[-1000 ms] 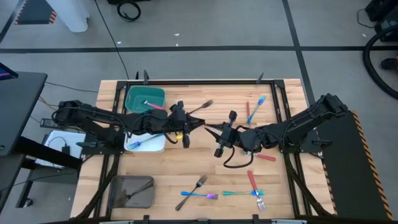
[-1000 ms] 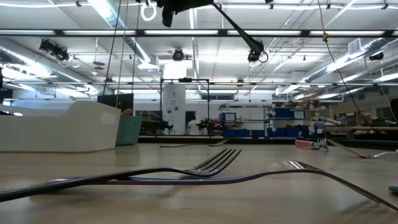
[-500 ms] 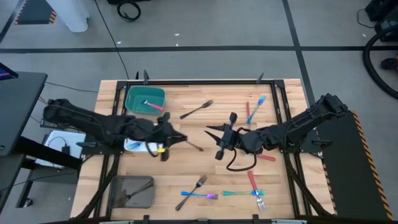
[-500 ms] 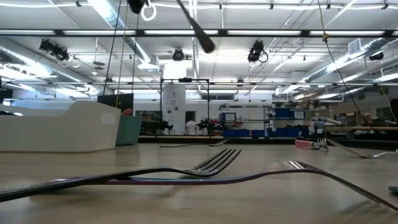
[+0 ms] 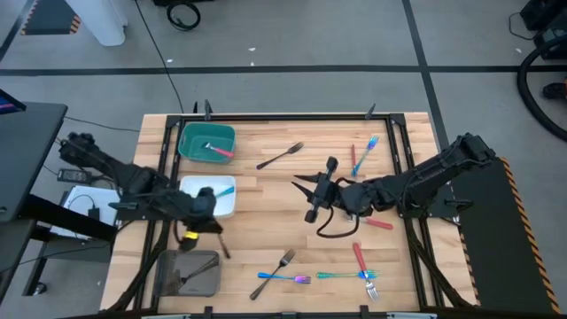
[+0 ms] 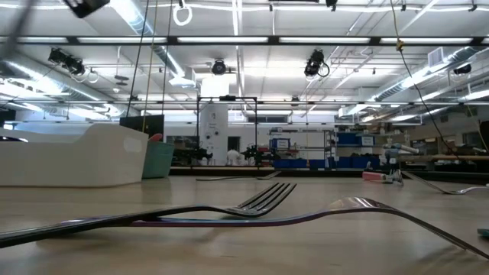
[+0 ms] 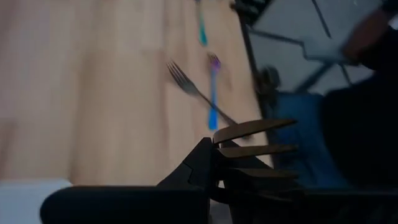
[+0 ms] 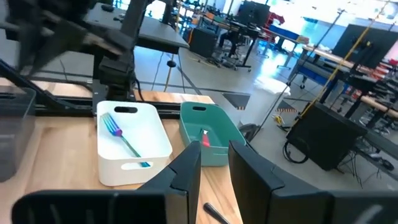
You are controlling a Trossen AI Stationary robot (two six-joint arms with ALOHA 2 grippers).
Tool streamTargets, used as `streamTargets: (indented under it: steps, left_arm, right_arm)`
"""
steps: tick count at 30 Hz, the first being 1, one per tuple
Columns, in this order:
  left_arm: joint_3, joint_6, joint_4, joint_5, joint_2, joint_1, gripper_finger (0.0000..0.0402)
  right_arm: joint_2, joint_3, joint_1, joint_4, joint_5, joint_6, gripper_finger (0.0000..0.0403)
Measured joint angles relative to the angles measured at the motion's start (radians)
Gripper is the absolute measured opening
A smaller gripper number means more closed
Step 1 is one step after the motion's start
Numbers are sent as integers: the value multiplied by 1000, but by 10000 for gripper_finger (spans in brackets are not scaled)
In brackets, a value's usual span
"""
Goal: Sort silverware by color (type)
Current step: Put the black fork into the black bin
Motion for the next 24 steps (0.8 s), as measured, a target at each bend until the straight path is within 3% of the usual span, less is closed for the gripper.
streamTargets:
  steps: [14, 20, 24]
  left_arm:
    - [0, -360, -210, 239, -8, -108, 36]
    - [0, -509, -383, 248, -6, -169, 36]
    - [0, -578, -455, 197, -6, -212, 36]
  right_arm:
    - [0, -1, -69, -85, -3, 114, 91]
    - [0, -1, -73, -101, -3, 120, 91]
    - [0, -1, -73, -101, -3, 120, 91]
